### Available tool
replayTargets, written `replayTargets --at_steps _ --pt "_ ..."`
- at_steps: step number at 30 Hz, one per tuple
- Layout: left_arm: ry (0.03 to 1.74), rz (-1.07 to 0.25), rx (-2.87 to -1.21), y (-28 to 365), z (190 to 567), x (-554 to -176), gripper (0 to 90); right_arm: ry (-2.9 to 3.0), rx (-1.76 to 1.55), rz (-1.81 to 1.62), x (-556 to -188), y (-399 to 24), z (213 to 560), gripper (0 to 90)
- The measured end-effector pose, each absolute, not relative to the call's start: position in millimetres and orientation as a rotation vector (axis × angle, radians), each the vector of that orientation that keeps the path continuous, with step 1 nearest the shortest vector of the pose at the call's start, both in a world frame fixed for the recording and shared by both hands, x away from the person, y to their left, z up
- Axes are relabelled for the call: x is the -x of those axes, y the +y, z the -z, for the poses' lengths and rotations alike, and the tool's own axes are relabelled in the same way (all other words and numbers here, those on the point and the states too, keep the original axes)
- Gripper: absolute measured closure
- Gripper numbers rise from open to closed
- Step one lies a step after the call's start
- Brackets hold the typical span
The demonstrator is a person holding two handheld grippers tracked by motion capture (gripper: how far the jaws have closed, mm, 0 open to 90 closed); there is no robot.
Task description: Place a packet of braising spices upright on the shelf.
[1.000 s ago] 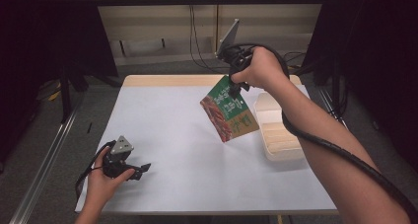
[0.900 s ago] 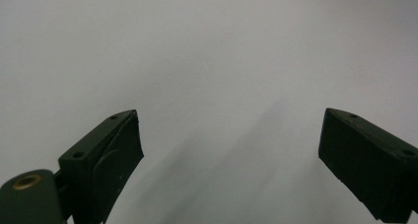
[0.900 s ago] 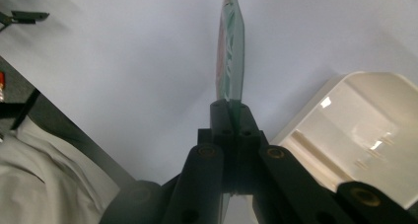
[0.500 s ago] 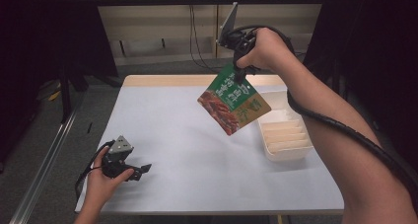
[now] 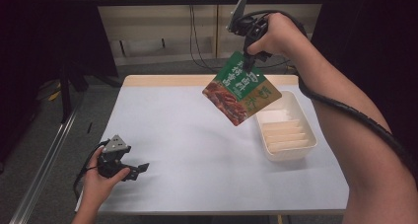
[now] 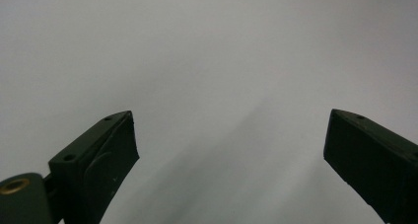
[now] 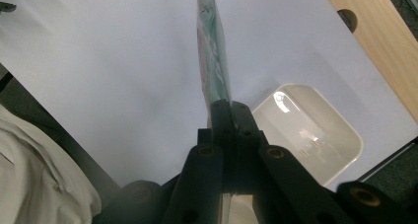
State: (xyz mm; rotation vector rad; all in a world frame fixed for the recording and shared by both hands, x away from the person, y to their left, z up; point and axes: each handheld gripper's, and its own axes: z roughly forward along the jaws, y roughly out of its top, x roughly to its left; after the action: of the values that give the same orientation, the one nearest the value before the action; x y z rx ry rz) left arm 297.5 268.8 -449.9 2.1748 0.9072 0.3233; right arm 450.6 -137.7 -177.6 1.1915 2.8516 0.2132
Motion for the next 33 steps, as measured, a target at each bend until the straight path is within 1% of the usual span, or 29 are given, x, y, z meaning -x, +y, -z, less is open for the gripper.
replayTargets --at_steps 12,33 --pt "0.909 -0.336 -2.196 269.0 449.7 -297.0 6.1 2.871 -1.131 -0.167 -463.6 -156.6 168.1 90.0" --pt "0.912 -0.352 -2.201 266.5 448.7 -295.3 6.7 2.928 -1.040 -0.069 -473.5 -192.1 167.1 90.0"
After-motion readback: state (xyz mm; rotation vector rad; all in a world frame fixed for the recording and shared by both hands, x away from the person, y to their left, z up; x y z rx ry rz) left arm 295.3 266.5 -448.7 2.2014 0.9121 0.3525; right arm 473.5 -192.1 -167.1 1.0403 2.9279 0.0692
